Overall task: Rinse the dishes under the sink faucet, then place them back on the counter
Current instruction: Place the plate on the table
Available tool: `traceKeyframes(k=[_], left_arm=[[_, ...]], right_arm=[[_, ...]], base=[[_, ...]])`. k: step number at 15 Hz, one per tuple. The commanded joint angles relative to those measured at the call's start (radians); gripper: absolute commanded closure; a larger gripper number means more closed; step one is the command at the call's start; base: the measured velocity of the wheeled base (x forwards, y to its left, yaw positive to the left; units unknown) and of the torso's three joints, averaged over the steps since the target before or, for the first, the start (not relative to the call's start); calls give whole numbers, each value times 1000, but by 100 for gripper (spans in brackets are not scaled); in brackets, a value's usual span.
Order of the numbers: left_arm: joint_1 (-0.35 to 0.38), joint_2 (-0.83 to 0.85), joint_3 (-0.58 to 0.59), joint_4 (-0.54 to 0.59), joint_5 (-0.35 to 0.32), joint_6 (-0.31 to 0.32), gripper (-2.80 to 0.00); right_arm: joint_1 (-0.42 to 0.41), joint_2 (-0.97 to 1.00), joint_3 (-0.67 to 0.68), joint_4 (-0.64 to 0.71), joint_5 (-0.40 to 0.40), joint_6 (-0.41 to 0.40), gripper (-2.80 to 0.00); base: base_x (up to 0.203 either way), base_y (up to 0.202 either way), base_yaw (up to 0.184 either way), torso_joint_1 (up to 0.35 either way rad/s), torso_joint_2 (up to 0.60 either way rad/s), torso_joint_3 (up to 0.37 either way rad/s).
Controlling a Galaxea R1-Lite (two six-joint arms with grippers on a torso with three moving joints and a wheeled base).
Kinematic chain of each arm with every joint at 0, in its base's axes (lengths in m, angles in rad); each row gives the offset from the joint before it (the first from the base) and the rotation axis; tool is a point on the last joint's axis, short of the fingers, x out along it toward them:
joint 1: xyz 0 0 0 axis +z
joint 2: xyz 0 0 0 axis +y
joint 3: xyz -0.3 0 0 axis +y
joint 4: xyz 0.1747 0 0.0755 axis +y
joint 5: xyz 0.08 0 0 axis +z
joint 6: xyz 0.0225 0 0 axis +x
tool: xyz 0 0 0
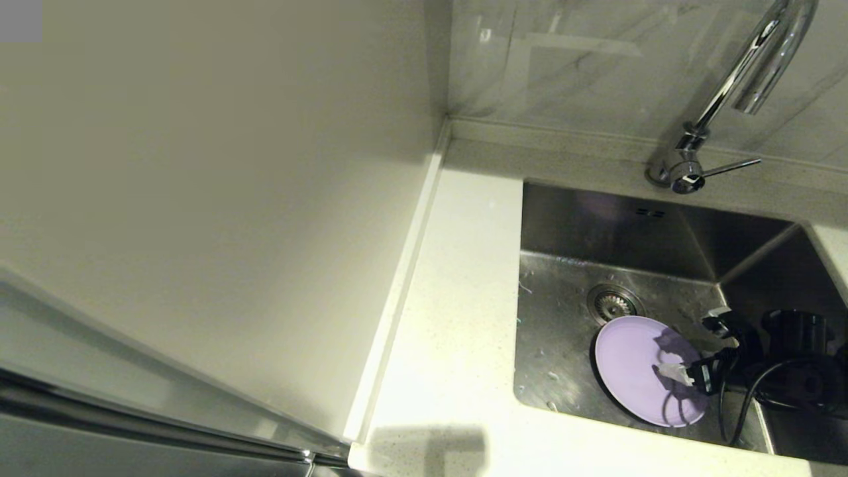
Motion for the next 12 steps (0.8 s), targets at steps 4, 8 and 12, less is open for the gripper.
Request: traceKeyframes(k=[4, 8, 12], left_arm=[[0, 0, 3, -1, 0, 0, 0], [0, 0, 3, -1, 0, 0, 0], [0, 0, 2, -1, 0, 0, 0]], right_arm=[[-18, 58, -72, -3, 2, 10, -280], [-25, 59, -66, -3, 1, 8, 0], [-25, 68, -68, -3, 2, 8, 0]], base=[[0, 0, 0, 0, 0, 0], [0, 0, 0, 0, 0, 0], [0, 0, 0, 0, 0, 0]])
